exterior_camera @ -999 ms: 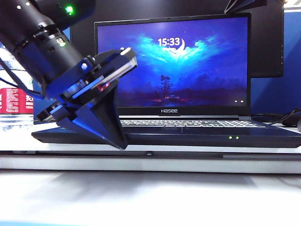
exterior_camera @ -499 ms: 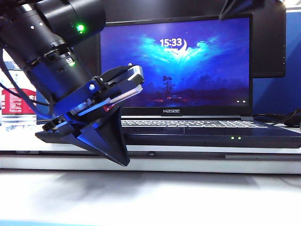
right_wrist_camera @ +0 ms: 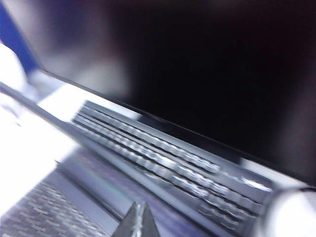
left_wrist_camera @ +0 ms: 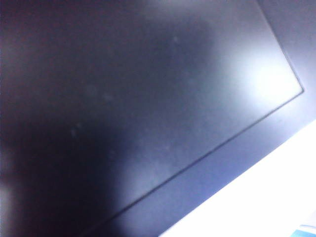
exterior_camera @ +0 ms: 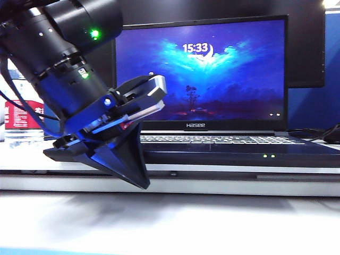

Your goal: Close the lid of the black laptop.

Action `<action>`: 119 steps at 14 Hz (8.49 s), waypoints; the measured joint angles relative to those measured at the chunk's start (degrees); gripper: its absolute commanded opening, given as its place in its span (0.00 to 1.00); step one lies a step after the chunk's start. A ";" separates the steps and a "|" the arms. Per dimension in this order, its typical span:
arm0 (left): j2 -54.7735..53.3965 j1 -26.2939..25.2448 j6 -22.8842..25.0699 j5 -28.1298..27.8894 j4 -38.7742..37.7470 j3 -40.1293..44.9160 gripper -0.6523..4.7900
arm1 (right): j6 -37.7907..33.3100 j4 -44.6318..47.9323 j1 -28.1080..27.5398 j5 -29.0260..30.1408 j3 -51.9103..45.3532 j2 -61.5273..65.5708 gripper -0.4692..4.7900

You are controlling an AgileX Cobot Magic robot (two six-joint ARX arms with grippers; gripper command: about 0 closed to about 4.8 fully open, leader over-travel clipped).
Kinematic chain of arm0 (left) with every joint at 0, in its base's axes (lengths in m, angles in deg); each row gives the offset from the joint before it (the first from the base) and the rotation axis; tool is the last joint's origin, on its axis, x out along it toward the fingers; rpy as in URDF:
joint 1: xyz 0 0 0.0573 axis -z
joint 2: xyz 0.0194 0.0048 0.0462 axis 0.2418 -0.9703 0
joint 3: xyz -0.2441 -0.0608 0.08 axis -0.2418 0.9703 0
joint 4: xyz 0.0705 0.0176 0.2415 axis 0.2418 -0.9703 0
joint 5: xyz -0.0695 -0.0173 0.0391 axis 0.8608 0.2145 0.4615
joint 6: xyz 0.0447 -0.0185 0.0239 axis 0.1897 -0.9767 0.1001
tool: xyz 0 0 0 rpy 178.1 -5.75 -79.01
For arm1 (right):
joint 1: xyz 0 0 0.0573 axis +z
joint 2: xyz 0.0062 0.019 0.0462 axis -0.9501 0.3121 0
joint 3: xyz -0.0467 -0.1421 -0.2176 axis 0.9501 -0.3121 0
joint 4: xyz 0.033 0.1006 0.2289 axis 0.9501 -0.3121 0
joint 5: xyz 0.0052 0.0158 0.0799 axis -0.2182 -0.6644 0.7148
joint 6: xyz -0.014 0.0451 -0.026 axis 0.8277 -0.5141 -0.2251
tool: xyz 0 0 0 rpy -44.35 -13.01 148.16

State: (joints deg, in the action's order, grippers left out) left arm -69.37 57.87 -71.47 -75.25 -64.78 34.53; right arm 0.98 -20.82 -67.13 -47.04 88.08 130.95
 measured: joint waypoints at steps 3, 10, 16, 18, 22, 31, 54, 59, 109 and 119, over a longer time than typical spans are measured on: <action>-0.57 0.07 2.03 0.24 1.88 -0.02 0.11 | 2.08 -1.01 -10.05 7.37 0.00 0.22 0.09; -1.60 0.00 5.25 4.02 5.38 -0.02 0.11 | 5.60 2.47 -18.36 23.21 0.57 9.20 0.09; -3.15 -0.04 7.28 7.21 8.35 -0.31 0.11 | 6.29 2.32 -18.34 23.21 0.57 11.58 0.09; -3.34 -0.07 8.55 7.65 9.35 -0.33 0.11 | 7.61 -0.52 -18.45 23.85 0.61 11.58 0.09; -3.37 -0.13 9.07 7.56 9.09 -0.31 0.11 | 10.99 -6.54 -17.35 23.32 0.61 11.58 0.09; -3.17 -0.46 9.92 6.08 6.58 -0.24 0.11 | 13.49 -12.15 -11.82 21.00 0.68 11.26 0.09; -3.67 -0.24 10.14 7.74 10.03 -0.31 0.11 | 18.34 -34.64 0.15 21.29 0.98 8.57 0.09; -3.72 -0.24 10.16 7.76 10.27 -0.31 0.11 | 18.34 -37.90 5.01 16.48 0.94 8.57 0.09; 26.60 -0.94 20.90 -0.50 -2.56 -9.16 0.11 | 15.47 -41.99 9.60 3.21 0.28 9.05 0.09; 20.63 -0.96 21.97 -7.45 -10.01 -9.77 0.11 | 12.70 -42.12 16.24 -3.50 0.20 9.31 0.09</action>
State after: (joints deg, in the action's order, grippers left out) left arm -48.74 56.91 -49.51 -82.70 -74.79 24.76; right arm 13.68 -62.93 -50.89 -50.53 88.28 140.26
